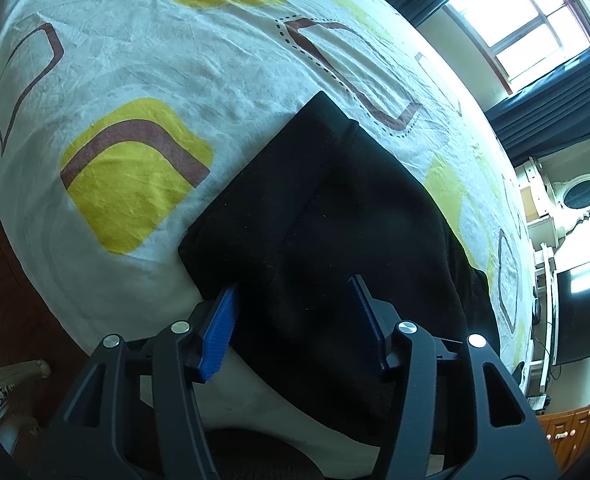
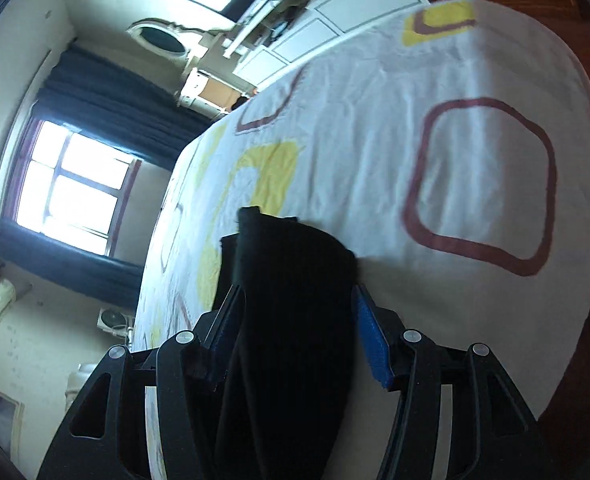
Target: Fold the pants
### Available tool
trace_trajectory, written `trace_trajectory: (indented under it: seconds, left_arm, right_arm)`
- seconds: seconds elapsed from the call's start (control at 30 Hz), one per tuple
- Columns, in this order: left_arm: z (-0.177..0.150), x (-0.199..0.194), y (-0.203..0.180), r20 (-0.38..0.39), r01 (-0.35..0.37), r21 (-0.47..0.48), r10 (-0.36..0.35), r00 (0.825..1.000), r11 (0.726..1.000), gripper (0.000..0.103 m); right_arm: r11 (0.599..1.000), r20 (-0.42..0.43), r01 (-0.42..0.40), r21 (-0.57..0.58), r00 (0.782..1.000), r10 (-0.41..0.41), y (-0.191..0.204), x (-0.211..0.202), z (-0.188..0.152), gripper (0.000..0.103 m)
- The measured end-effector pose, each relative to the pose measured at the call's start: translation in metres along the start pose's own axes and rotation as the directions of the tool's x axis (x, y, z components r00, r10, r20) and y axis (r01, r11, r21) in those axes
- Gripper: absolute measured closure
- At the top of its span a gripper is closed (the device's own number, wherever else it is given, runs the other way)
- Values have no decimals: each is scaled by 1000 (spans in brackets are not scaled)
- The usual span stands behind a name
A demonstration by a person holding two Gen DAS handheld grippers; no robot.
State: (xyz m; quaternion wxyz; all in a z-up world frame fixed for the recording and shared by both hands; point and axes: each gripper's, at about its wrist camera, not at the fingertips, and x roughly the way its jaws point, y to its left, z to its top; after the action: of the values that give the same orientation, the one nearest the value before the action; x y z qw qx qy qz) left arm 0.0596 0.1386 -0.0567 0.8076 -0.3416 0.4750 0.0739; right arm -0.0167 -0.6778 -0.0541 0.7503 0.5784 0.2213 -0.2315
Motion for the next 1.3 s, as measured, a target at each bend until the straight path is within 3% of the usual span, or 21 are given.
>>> trace_trajectory:
  seconds: [0.1,0.23,0.3,0.43,0.57,0.67,0.73,0.8,0.9,1.0,1.07,1.17,1.3]
  left_arm:
    - [0,0,-1,0,8,3,-8,1000,1000,45]
    - [-1,1,-4,8,-1,15,1,1000,1000,43]
    - [-2,1,-6,12,-7,25,7,1000,1000,42]
    - [-4,2,-8,18,-11,34,11,1000,999,41]
    - [-4,3,-10,19,-12,39,11,1000,999,40]
    - [-4,3,-10,17,-11,39,10,1000,999,39]
    - [-4,4,-11,14,-6,37,6,1000,999,37]
    - [-3,4,-11,12,-5,37,4,1000,999,36]
    - [-3,4,-11,12,-2,33,2,1000,999,36]
    - [-3,5,-11,10,1,28,-1,1000,1000,36]
    - [-3,5,-11,11,0,29,0,1000,1000,36]
    - [-4,5,-12,13,-3,35,3,1000,999,36]
    - [-5,6,-13,17,-5,41,5,1000,999,35]
  right_arm:
    - [994,-28,-36,107,999,39,-29,7,-3,47]
    - [988,-50,-91,121,994,98,-31,22,-8,48]
    - [990,-49,-95,103,994,101,-19,28,-9,48]
    - [983,-73,-182,21,980,183,25,41,-13,48]
    - [952,-113,-307,-1,946,305,52,51,-18,47]
    - [916,-154,-379,-134,921,359,87,43,-27,47]
    - [902,-215,-372,-219,920,327,108,46,-33,47]
    - [903,-186,-343,-259,935,302,115,47,-29,47]
    - [945,-144,-235,-229,968,206,100,49,-22,47]
    - [962,-169,-160,-222,978,123,83,61,-21,47]
    - [947,-170,-118,-300,983,69,89,64,-30,47]
    - [858,-145,-4,-513,986,-82,123,73,-59,47]
    - [647,-57,121,-753,967,-247,171,95,-110,47]
